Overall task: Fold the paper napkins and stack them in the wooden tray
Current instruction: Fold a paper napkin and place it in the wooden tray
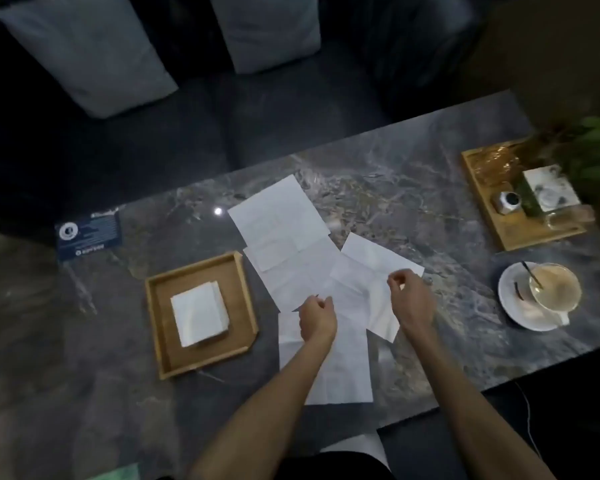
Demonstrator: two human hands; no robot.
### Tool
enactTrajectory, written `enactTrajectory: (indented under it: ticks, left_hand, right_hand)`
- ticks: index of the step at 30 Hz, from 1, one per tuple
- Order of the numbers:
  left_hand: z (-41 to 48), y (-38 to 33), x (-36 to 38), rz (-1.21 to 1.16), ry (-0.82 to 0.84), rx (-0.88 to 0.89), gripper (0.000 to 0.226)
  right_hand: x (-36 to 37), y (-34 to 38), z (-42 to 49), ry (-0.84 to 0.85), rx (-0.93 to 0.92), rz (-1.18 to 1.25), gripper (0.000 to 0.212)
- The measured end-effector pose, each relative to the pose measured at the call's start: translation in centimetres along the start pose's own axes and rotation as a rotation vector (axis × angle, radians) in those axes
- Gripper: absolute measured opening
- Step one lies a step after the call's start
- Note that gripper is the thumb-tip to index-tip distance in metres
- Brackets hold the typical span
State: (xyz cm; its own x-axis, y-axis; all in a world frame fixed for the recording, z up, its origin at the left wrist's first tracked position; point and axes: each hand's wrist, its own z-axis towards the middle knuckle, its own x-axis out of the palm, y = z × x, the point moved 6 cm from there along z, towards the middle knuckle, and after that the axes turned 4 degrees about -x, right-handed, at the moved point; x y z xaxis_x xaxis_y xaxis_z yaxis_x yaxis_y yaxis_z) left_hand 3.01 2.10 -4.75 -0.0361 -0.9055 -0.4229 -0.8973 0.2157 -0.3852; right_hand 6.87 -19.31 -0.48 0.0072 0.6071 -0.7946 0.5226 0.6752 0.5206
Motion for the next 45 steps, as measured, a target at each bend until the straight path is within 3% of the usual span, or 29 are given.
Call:
enactTrajectory:
  ticks: [2,6,10,14,18,23,26,30,33,36,37,42,45]
  left_hand:
    - [1.2,0.5,2.8,-0.105,-0.036,-0.178,0.018]
    - [1.7,2.2,7.0,-0.117,-0.059,-0.342,0.027]
    - [2.9,4.3,9.5,-0.057,-0.102,-0.460,0.040]
    - [2.8,4.1,9.6,-0.018,-0.140,-0.474,0.030]
    - [1.9,3.0,9.5,0.024,-0.124,-0.439,0.027]
    - [0.5,2.2,8.4,0.076,-0.073,-0.358,0.027]
    - [0.7,3.2,7.9,0.042,-0.054,-0.379,0.030]
    - [1.3,3.4,7.5,0.017,-0.061,-0.329,0.030]
    - [0.7,2.7,7.2,-0.022,-0.068,-0.276,0.029]
    - [-0.6,1.9,7.1,-0.045,-0.090,-0.234,0.016]
    - [-1.1,1.5,7.2,-0.061,-0.091,-0.210,0.007]
    - [-2.6,-1.0,6.2,-0.183,-0.031,0.070,0.017]
    - [-2.9,-3.5,2.9,-0.280,0.045,0.220,0.011]
  right_hand:
    - [0.7,0.5,3.5,0.031,-0.027,-0.086,0.016]
    - [2.6,1.0,8.4,0.097,-0.115,-0.264,0.016]
    - [4.0,-0.3,11.1,0.161,-0.176,-0.358,0.019]
    - [4.6,-1.5,11.2,0.161,-0.263,-0.370,0.013]
    - [3.9,-1.4,10.8,0.161,-0.336,-0.426,0.008]
    - [2.0,-1.2,10.3,0.215,-0.355,-0.271,0.007]
    - [1.6,-1.9,9.6,0.261,-0.273,-0.195,0.002]
    - [1.9,-2.1,9.0,0.293,-0.215,-0.060,0.016]
    - [1.6,-2.0,8.9,0.326,-0.177,0.043,0.016]
    - [0.6,-2.1,9.0,0.350,-0.198,0.096,0.011]
    - [0.2,-2.3,9.3,0.356,-0.198,0.103,0.010]
    - [-2.9,-3.3,10.2,0.368,-0.115,0.175,0.019]
    - [-5.2,-2.0,9.8,0.360,-0.086,0.276,0.029]
